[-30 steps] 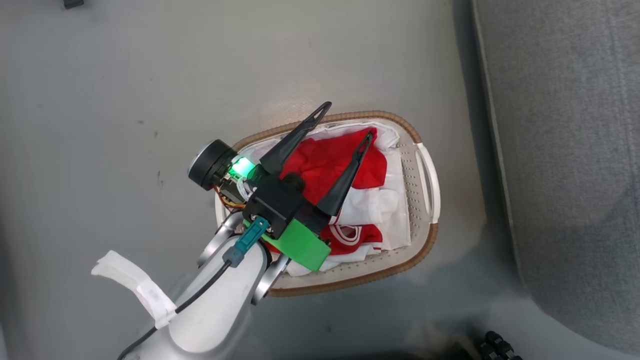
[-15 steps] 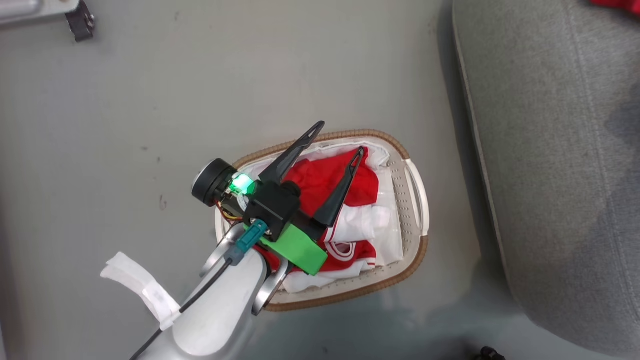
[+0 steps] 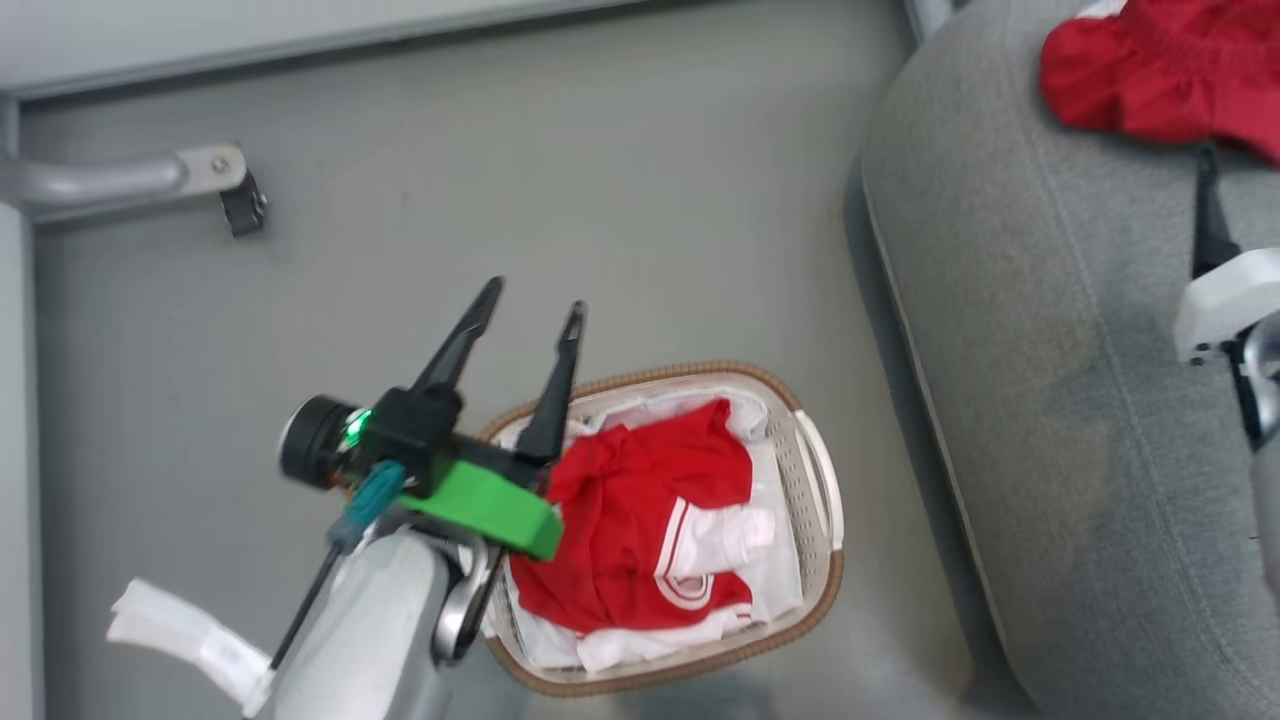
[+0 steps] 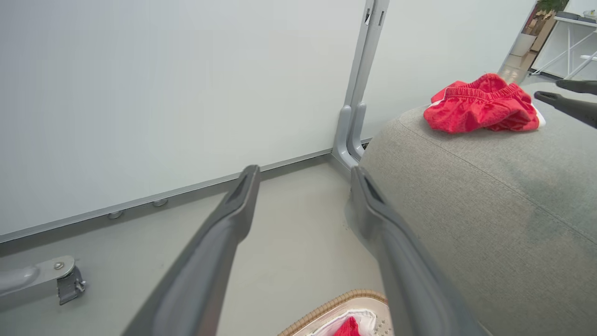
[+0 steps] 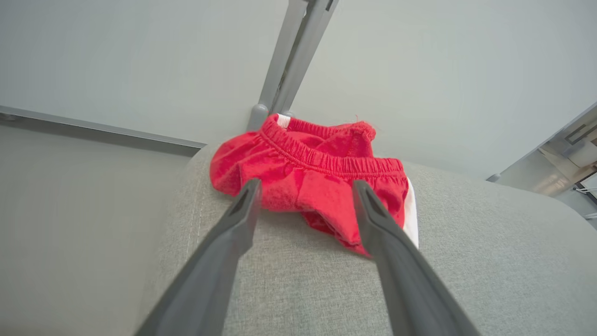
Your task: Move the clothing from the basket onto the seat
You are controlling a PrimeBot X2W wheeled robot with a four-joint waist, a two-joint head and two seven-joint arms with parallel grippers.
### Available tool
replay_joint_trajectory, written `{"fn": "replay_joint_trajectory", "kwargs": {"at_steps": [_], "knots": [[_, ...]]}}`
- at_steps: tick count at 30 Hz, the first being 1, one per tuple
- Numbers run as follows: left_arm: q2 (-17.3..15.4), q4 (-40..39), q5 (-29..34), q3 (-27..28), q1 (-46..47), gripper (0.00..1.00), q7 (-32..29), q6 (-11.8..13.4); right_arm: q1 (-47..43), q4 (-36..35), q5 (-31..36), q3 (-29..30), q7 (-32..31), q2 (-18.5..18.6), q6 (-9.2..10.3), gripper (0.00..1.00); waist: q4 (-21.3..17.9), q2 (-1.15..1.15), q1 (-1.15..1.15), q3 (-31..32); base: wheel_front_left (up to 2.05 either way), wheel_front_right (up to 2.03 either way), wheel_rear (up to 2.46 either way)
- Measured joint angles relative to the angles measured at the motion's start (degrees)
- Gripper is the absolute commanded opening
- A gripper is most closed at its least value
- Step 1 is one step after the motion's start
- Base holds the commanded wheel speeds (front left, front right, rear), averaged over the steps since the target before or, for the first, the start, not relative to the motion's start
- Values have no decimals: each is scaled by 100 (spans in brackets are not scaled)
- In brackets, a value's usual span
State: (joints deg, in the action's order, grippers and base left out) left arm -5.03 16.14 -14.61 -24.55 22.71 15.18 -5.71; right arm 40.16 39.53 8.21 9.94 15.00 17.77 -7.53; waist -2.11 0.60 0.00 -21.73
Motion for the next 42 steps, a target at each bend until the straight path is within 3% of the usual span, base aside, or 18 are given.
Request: {"fn": "replay_joint_trajectory", "kwargs": {"at_steps": [8, 18, 27, 31, 42], "knots": [[38, 25, -66, 973, -743, 100, 0, 93, -363, -368, -623, -520, 0, -327, 0, 100, 94, 0, 0, 790, 0, 0, 0], [140, 60, -86, 1946, -1663, 100, -1, 108, -1469, -1334, -923, -994, 1, -1178, 0, 100, 366, 0, 0, 1444, 0, 0, 0], [201, 9, 5, 2105, -2115, 100, -1, 59, -2562, -1894, -912, -1145, 1, -1495, 0, 100, 578, 0, 0, 1780, 0, 0, 0], [211, 36, 35, 2082, -2164, 100, 0, 62, -3012, -2076, -1305, -1296, 1, -1511, 0, 100, 624, 0, 0, 1899, 0, 0, 0], [213, 119, -20, 2065, -2294, 100, -1, 75, -3355, -2149, -1584, -1252, 1, -1500, 0, 100, 528, 0, 0, 2067, 0, 0, 0]]}}
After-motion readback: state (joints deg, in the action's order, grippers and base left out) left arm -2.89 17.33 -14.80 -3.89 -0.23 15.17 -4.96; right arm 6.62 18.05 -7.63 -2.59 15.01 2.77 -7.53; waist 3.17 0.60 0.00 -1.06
